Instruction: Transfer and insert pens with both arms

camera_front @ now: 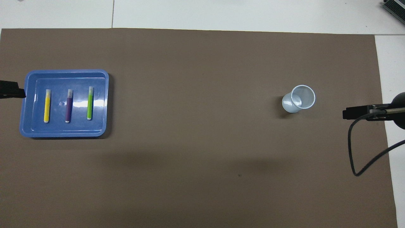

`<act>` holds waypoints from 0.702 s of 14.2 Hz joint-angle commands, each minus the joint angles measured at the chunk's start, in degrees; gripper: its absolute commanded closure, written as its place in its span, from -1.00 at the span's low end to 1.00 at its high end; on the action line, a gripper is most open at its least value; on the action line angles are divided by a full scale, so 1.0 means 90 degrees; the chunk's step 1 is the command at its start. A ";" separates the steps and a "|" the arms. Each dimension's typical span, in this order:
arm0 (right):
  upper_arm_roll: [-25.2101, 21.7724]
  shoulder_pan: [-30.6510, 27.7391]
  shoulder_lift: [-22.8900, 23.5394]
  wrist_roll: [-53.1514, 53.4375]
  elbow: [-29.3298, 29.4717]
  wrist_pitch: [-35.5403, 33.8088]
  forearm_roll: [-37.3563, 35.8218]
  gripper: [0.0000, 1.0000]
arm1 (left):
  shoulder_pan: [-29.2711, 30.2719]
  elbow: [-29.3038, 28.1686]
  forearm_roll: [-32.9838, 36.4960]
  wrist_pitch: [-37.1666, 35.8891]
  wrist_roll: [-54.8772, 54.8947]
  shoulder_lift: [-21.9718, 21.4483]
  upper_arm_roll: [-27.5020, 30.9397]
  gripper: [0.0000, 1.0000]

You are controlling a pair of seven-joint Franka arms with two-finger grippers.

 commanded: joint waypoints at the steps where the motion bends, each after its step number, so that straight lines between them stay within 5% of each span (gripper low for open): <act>1: 0.0029 -0.0078 -0.0084 0.0031 -0.0116 -0.0014 0.0193 -1.00 | -0.0012 -0.0171 -0.0043 -0.0041 0.0002 -0.0182 0.0018 -1.00; 10: 0.0048 0.0009 -0.0084 0.0032 -0.0116 0.0024 0.0193 -1.00 | -0.0022 -0.0171 -0.0043 -0.0041 0.0002 -0.0182 0.0018 -1.00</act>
